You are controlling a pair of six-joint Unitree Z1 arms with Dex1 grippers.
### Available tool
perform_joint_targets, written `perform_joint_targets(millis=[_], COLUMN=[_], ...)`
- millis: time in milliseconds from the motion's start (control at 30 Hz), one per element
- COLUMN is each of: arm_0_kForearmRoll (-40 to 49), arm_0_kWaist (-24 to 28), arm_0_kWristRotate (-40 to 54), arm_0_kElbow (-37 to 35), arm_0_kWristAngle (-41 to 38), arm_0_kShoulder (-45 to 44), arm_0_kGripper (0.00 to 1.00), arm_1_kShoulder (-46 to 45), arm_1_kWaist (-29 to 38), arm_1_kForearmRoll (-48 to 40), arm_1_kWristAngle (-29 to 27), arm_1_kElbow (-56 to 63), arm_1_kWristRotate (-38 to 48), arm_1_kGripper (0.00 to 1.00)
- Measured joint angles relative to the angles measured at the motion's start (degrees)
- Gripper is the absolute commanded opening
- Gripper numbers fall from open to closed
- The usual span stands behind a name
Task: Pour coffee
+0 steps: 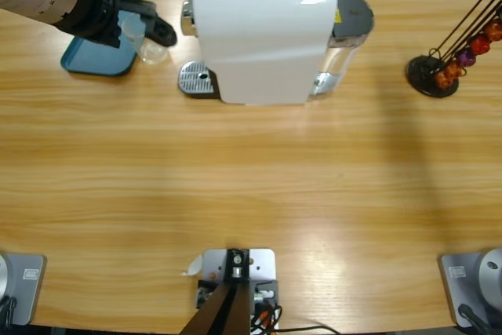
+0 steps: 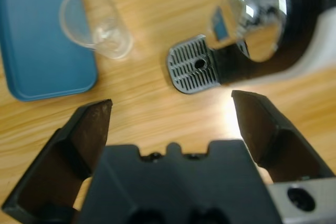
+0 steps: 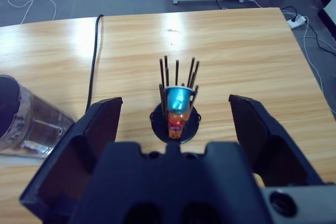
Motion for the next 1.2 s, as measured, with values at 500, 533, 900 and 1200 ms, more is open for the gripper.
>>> perform_joint_targets(millis=[500, 533, 900, 1200], arm_0_kForearmRoll=[-0.01, -0.01, -0.01, -0.01], arm_0_kWaist=[5.09, 5.26, 5.55, 5.55], arm_0_kWristRotate=[13.27, 13.33, 13.4, 13.41], arm_0_kElbow=[0.51, 0.52, 1.68, 2.45], arm_0_kWristAngle=[-25.07, -25.47, -25.64, -25.64], arm_0_kShoulder=[-10.02, -10.03, -10.03, -10.03], arm_0_kGripper=[0.992, 0.991, 0.987, 0.987], arm_1_kShoulder=[5.14, 5.29, 6.57, 6.57], arm_1_kWaist=[-1.71, -2.0, -3.61, -3.68], arm_1_kForearmRoll=[-3.93, -4.17, -7.07, -7.56], arm_1_kWristAngle=[0.85, 0.85, 0.85, 1.13], arm_1_kElbow=[2.32, 2.57, 4.1, 4.29], arm_1_kWristRotate=[-0.39, -0.48, -1.45, -2.1], arm_1_kGripper=[0.885, 0.883, 0.766, 0.761])
